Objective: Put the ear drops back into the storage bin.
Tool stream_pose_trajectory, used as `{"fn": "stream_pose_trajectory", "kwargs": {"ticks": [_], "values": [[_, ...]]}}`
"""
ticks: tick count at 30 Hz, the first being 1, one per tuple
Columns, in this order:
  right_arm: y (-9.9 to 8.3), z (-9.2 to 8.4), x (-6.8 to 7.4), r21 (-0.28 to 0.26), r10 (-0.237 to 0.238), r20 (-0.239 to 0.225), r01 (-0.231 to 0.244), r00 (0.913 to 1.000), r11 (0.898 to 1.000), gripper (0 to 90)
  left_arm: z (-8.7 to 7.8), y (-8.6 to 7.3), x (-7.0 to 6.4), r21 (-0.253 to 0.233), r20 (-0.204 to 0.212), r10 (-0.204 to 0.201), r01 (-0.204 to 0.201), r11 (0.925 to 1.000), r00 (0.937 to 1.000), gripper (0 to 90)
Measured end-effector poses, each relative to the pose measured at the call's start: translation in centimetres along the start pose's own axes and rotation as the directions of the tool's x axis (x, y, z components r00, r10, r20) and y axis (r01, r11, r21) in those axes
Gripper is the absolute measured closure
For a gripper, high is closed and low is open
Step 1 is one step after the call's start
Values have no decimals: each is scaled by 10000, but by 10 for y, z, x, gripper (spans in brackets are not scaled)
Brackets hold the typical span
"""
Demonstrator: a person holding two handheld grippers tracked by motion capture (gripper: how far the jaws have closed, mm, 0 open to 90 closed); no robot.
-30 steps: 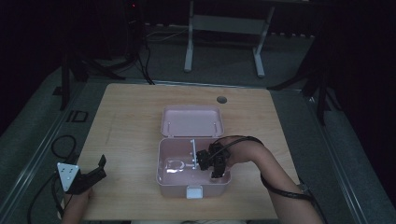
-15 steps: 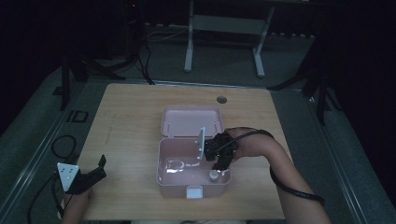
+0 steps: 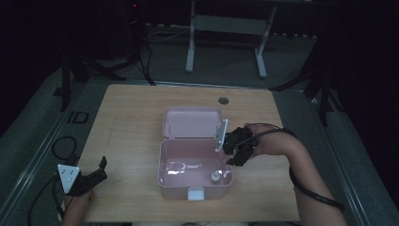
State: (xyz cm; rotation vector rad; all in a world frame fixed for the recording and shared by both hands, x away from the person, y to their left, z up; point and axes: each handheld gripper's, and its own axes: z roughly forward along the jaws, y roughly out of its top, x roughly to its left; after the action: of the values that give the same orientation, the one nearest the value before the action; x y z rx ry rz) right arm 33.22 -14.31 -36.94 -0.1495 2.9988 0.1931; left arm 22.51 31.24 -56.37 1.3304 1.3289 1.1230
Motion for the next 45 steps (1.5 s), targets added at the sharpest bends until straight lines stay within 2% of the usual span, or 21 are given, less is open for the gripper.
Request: {"fn": "stream_pose_trajectory", "kwargs": {"ticks": [5, 12, 15, 19, 21, 22, 24, 26, 27, 29, 31, 33, 36, 38, 40, 45], "values": [[-17, 1, -1, -22, 301, 31, -301, 9995, 9995, 511, 0, 0, 0, -5, -5, 13, -13, 10000, 10000, 24], [-41, 11, -3, -188, 1054, 119, -1051, 9944, 9943, 465, 0, 0, 0, -11, -5, 18, -18, 10000, 10000, 24], [-52, 19, -3, -229, 1418, 165, -1414, 9898, 9897, 447, 0, 0, 0, 10, -2, 23, -23, 10000, 10000, 24], [-66, 32, -4, -209, 2000, 139, -1997, 9797, 9796, 389, 0, 0, 0, 7, -4, 25, -25, 10000, 10000, 24], [-73, 38, -6, -229, 2350, 86, -2348, 9720, 9718, 375, 0, 0, 0, 3, -5, 26, -26, 10000, 10000, 24], [-73, 38, -6, -229, 2350, 86, -2348, 9720, 9718, 375, 0, 0, 0, 3, -5, 26, -26, 10000, 10000, 24], [-82, 47, -8, -222, 2854, 92, -2852, 9584, 9582, 315, 0, 0, 0, 2, -4, 23, -23, 10000, 10000, 24], [-88, 53, -10, -343, 3114, 14, -3111, 9503, 9497, 282, 0, 0, 0, 4, -5, 24, -24, 10000, 10000, 24], [-91, 56, -10, -443, 3325, -135, -3328, 9430, 9420, 247, 0, 0, 0, 7, -5, 25, -25, 10000, 10000, 23], [-99, 62, -11, -751, 3540, -442, -3564, 9342, 9313, 195, 0, 0, 0, 8, -6, 24, -24, 10000, 10000, 24], [-106, 69, -12, -827, 3759, -664, -3805, 9243, 9211, 142, 0, 0, 0, 6, -3, 22, -22, 10000, 10000, 24], [-112, 75, -12, -925, 3995, -583, -4034, 9149, 9103, 139, 0, 0, 0, 8, 0, 25, -25, 10000, 10000, 24], [-121, 82, -9, -1228, 4146, -563, -4184, 9083, 8999, 133, 0, 0, 0, 7, 7, 23, -23, 10000, 10000, 24], [-128, 86, -8, -1491, 4398, -456, -4415, 8969, 8848, 135, 0, 0, 0, 4, 3, 30, -30, 10000, 10000, 23], [-135, 90, -6, -1788, 4539, -289, -4514, 8906, 8742, 136, 0, 0, 0, 2, 2, 32, -32, 10000, 10000, 24], [-153, 101, -1, -2222, 5040, 206, -4875, 8635, 8444, 137, 0, 0, 0, -9, -6, 27, -27, 10000, 10000, 24]]}}
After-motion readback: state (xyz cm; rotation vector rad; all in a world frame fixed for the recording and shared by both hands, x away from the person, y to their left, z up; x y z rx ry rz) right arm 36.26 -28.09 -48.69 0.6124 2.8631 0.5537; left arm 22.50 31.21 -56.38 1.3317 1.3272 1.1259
